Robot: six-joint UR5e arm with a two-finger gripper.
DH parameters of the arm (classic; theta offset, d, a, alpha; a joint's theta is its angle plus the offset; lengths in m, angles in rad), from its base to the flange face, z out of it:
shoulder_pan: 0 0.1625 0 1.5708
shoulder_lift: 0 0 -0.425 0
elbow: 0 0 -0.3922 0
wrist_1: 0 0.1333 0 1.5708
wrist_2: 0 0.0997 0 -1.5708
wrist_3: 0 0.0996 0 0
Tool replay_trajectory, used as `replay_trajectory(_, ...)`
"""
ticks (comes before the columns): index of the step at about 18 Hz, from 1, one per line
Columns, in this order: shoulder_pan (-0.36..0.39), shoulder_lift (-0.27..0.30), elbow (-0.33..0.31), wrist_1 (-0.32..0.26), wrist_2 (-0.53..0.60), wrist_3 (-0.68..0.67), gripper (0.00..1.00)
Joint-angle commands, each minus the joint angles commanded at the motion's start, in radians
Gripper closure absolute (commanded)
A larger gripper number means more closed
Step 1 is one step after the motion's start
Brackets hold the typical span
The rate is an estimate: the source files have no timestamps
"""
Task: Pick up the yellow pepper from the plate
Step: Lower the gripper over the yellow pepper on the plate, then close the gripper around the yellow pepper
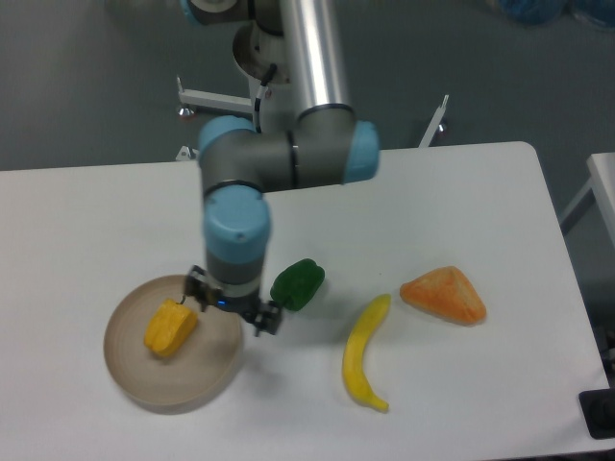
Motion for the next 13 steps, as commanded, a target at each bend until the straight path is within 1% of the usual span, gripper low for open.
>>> replay_trajectory(3, -0.032, 0.002, -0.034, 0.023, 0.011, 0.001, 0.00)
replay_trajectory(6, -0.042, 0.002, -0.066, 0.063, 0.026, 0.003, 0.00)
replay_trajectory(8, -0.063, 0.002, -0.077, 0.087, 0.044, 0.005, 0.00)
replay_trajectory(13, -0.077, -0.008, -0.089, 0.095, 0.060, 0.011, 0.00)
